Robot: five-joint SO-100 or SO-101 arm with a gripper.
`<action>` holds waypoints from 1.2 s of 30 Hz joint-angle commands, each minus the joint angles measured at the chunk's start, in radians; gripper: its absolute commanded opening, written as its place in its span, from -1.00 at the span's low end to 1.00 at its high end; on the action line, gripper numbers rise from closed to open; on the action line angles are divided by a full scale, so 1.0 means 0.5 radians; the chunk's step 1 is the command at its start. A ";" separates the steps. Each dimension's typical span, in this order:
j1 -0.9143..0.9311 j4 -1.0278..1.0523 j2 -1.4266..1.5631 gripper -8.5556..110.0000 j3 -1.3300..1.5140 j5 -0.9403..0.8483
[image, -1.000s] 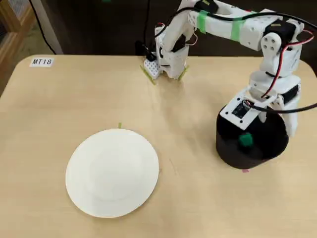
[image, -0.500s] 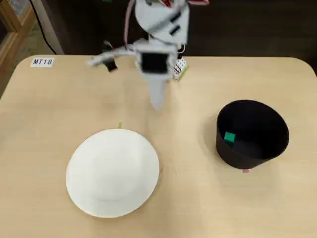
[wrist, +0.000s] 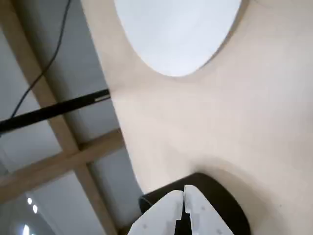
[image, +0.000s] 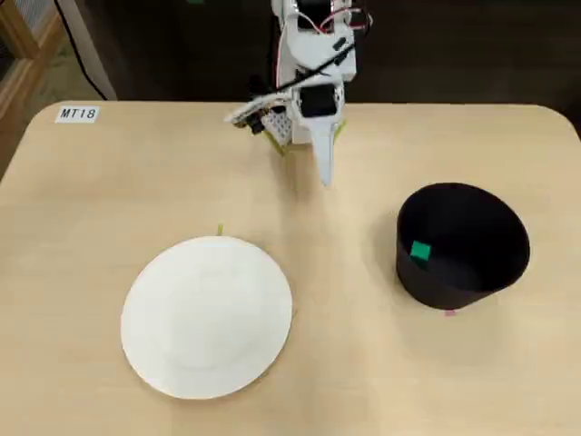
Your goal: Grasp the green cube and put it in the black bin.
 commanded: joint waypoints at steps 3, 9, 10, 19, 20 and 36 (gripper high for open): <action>0.028 -0.028 0.018 -0.86 0.107 -0.098; 0.092 -0.046 0.021 -0.86 0.252 -0.138; 0.092 -0.058 0.021 -0.86 0.276 -0.138; 0.095 -0.055 0.021 -0.86 0.350 -0.163; 0.095 -0.055 0.021 -0.86 0.350 -0.163; 0.095 -0.055 0.021 -0.86 0.350 -0.156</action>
